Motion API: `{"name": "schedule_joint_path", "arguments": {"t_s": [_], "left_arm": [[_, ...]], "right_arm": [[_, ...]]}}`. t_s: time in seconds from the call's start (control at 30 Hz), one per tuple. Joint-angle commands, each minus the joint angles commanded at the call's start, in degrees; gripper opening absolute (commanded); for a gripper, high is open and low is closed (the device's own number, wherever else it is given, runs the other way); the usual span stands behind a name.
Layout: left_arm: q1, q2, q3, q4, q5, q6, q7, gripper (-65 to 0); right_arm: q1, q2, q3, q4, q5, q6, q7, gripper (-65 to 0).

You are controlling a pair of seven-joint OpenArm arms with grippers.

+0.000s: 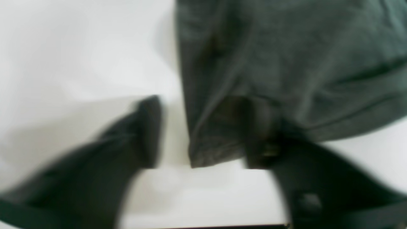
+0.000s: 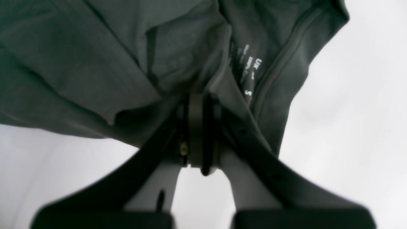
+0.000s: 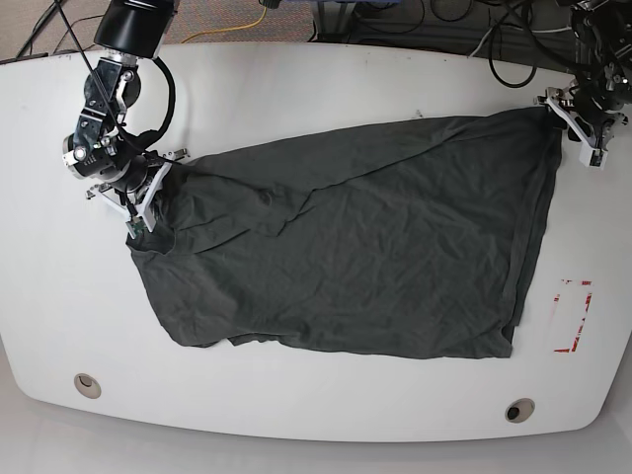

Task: Layout the t-shirt on the table in an organized manner, then fold the t-shirt properly
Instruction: 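Lift the shirt edge with both grippers and pull it toward the robot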

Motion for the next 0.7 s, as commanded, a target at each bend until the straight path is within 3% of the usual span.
{"name": "schedule_joint_path", "arguments": {"t_s": [0.1, 0.37, 0.53, 0.7], "left_arm": [[0.0, -0.09, 1.67, 0.0, 0.0, 0.0, 0.0, -64.9], [-0.09, -0.09, 2.11, 2.99, -0.09, 0.0, 0.0, -64.6], [-0.53, -0.09, 1.93, 12.22, -0.09, 0.0, 0.0, -64.6], [-4.48, -0.18, 1.49, 21.8, -0.09, 0.0, 0.18, -64.6]], "right_arm": [[0.09, 0.0, 0.0, 0.0, 0.0, 0.0, 0.0, -65.0], [0.35, 0.0, 0.0, 0.88, 0.09, 0.0, -0.18, -65.0], [0.18, -0.09, 0.09, 6.68, 0.09, 0.0, -0.7, -65.0], [3.43, -1.58, 0.09, 13.63, -0.18, 0.0, -4.66, -65.0]]}}
